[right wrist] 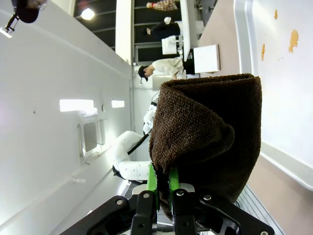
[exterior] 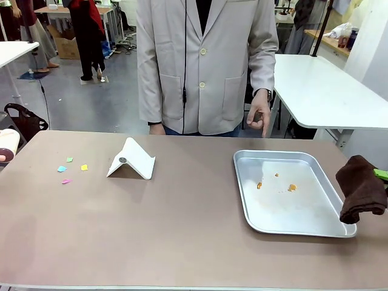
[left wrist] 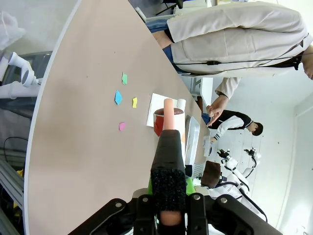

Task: Clean the surface of the table.
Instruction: If a person points to the right, clean the right side of the table with your right hand, and if they point to the left, clean the left side with your left hand.

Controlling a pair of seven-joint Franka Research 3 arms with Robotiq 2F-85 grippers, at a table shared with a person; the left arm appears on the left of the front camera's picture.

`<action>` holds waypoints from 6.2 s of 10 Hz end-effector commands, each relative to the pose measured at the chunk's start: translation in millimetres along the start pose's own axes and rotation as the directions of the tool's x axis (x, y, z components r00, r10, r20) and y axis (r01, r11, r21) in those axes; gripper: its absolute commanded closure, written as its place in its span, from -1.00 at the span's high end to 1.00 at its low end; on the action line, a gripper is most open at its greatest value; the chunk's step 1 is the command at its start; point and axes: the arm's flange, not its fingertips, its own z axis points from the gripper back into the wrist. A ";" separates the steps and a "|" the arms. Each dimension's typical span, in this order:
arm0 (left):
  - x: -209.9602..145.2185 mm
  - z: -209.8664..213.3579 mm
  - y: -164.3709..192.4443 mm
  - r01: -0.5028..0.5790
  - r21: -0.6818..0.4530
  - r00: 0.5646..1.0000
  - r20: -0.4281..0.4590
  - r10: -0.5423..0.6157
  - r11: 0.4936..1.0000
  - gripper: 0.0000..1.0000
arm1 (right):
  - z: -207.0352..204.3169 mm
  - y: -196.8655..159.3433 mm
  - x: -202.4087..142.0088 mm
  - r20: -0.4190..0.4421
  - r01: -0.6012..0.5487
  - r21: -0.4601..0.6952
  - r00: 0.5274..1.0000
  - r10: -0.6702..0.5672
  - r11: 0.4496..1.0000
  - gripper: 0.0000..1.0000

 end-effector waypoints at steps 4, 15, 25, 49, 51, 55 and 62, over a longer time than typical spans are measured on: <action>-3.5 2.2 -2.8 0.019 -0.001 1.000 -0.004 -0.019 1.000 -1.00 | -1.2 5.7 -0.6 -0.006 0.000 0.004 1.000 0.000 1.000 -1.00; -3.5 2.2 -2.8 0.019 -0.001 1.000 -0.004 -0.019 1.000 -1.00 | -123.5 38.4 133.2 -0.074 -0.019 -0.578 0.997 -0.029 0.816 -1.00; -3.5 2.2 -2.8 0.019 -0.001 1.000 -0.004 -0.019 1.000 -1.00 | -129.5 1.0 193.9 -0.094 -0.004 -0.791 0.989 -0.115 0.611 -1.00; -3.5 2.2 -2.8 0.019 -0.001 1.000 -0.004 -0.019 1.000 -1.00 | -278.1 -53.1 192.2 -0.394 -0.262 -0.803 0.907 -0.148 0.535 -1.00; -3.5 2.2 -2.8 0.019 -0.001 1.000 -0.004 -0.019 1.000 -1.00 | -251.7 -46.4 198.8 -0.299 -0.188 -0.823 0.945 -0.128 0.535 -1.00; -3.5 2.2 -2.8 0.019 -0.001 1.000 -0.004 -0.019 1.000 -1.00 | -208.2 -48.6 207.5 -0.168 -0.060 -0.835 0.974 -0.150 0.546 -1.00; -3.5 2.2 -2.8 0.019 -0.001 1.000 -0.004 -0.019 1.000 -1.00 | -163.0 -22.7 200.6 -0.350 -0.054 -0.415 0.931 -0.104 0.908 -1.00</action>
